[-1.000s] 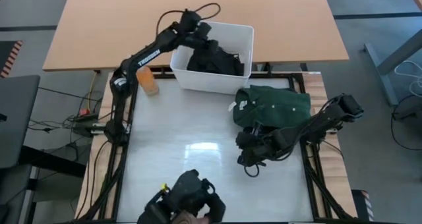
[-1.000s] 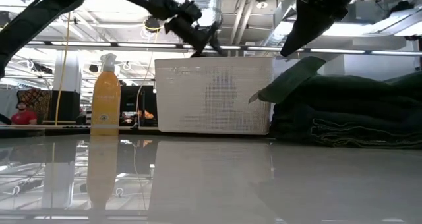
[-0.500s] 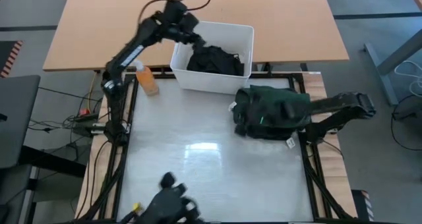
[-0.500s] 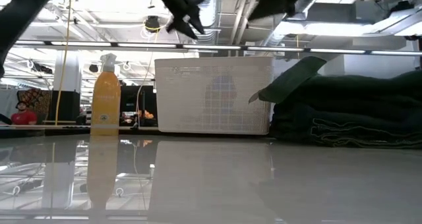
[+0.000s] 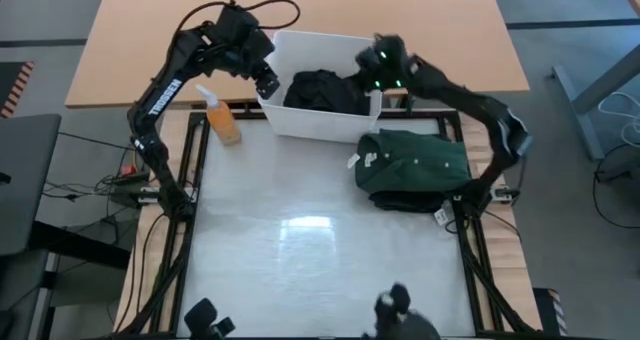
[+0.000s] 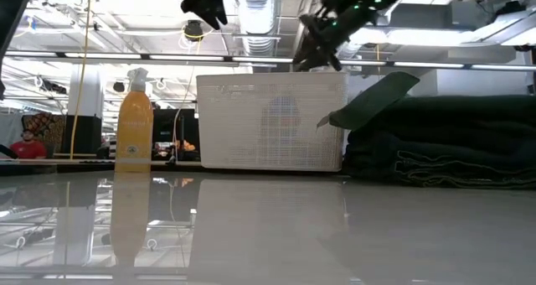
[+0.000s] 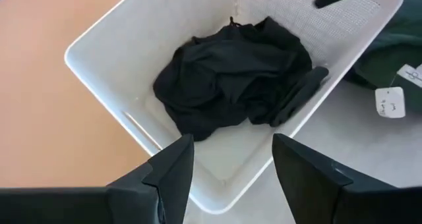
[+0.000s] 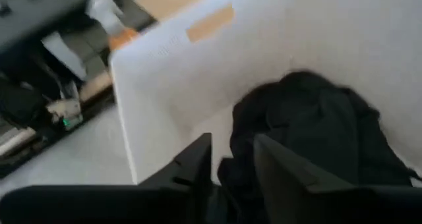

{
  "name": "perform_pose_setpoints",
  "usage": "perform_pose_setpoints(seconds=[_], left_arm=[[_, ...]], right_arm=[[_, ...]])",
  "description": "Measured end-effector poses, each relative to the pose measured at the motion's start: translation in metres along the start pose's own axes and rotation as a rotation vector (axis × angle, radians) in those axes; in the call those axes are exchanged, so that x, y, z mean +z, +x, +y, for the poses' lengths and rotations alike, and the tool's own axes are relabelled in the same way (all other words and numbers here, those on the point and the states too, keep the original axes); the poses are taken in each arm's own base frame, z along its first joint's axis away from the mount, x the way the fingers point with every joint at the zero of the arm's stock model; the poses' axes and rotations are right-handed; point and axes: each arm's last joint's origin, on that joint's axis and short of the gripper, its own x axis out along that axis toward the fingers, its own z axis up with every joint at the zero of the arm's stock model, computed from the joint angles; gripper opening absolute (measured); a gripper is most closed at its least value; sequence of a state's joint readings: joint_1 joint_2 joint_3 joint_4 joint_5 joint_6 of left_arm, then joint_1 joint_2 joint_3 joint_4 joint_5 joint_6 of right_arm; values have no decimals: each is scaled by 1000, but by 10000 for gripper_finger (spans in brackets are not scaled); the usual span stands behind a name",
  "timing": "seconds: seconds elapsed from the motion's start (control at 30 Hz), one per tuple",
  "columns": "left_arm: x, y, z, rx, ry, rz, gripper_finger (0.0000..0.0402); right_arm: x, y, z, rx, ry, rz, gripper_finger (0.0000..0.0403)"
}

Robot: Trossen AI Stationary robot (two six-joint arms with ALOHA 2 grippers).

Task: Fold laundry
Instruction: Remove the black shorts from the white bin

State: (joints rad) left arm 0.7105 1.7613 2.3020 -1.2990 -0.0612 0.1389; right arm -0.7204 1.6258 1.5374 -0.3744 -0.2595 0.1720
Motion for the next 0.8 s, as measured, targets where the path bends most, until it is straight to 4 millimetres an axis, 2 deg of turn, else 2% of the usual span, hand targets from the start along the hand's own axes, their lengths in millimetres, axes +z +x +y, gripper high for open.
perform_pose_setpoints(seconds=[0.07,0.2,0.37,0.5,0.63,0.8], left_arm=[[0,-4,0,0,0,-9,197],[-4,-8,0,1,6,24,197],[-16,-8,-1,2,-1,146,197],[-21,-13,-2,30,-23,192,197],[-29,-26,-5,82,-32,238,197],[-52,-58,-20,69,-34,193,197]], right_arm=[[13,10,-12,-34,33,90,169],[22,30,-32,-97,111,313,229],[24,57,-31,-70,112,450,270],[13,85,-28,-36,127,538,276],[1,103,-17,32,126,593,276],[-25,135,-13,50,103,674,276]])
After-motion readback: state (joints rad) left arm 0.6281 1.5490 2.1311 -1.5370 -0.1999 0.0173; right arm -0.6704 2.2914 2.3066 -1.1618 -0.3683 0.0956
